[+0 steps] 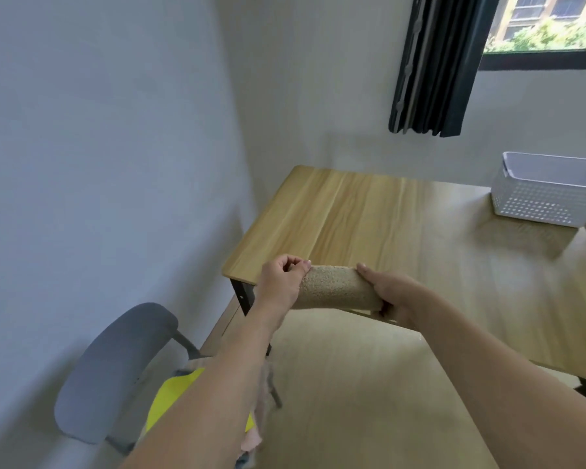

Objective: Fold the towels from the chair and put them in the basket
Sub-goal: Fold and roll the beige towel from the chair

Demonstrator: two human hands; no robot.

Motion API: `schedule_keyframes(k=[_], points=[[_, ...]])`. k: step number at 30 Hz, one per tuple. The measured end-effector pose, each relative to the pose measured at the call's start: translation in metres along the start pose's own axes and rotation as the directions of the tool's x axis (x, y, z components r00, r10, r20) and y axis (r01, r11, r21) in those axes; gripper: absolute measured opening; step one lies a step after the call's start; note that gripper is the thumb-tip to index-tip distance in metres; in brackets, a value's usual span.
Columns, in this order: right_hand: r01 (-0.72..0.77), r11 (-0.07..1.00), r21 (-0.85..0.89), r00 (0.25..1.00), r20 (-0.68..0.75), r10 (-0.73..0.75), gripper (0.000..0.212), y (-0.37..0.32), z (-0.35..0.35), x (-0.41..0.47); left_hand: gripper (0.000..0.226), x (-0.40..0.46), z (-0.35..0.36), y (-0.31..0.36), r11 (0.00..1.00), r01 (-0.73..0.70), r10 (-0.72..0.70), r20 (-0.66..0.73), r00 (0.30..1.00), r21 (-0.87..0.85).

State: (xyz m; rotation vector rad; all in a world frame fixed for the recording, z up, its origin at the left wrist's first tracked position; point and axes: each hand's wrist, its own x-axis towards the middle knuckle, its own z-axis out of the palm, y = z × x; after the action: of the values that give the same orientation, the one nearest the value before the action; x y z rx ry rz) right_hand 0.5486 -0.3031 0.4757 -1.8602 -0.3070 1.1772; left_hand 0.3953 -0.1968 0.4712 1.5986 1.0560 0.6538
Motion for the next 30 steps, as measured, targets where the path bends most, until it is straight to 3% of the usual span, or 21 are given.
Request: schedule_keyframes(k=[5,10,20,26,30], points=[[0.168,0.976,-0.139,0.981,-0.069,-0.179,0.038,-0.022,-0.092,0.021,0.017,0.006,0.076,0.039,0.998,0.018,-0.014,0.057,0.998,-0.067],[0.268,0.949,-0.164,0.951,-0.116,-0.288,0.036,-0.038,-0.162,0.055,0.006,0.028,0.146,0.060,0.974,0.110,-0.084,0.139,0.987,-0.198],[0.266,0.951,-0.158,0.924,-0.238,-0.299,0.037,-0.028,-0.372,0.113,0.023,0.066,0.342,0.120,0.973,0.223,-0.173,0.459,0.872,-0.057],[0.253,0.939,-0.231,0.950,-0.124,-0.287,0.038,-0.039,-0.496,0.147,0.007,0.073,0.453,0.166,0.986,0.164,-0.149,0.388,0.910,-0.004],[0.290,0.905,-0.312,0.943,-0.068,-0.325,0.040,-0.051,-0.560,0.169,0.009,0.080,0.513,0.184,0.990,0.131,-0.139,0.379,0.915,0.047]])
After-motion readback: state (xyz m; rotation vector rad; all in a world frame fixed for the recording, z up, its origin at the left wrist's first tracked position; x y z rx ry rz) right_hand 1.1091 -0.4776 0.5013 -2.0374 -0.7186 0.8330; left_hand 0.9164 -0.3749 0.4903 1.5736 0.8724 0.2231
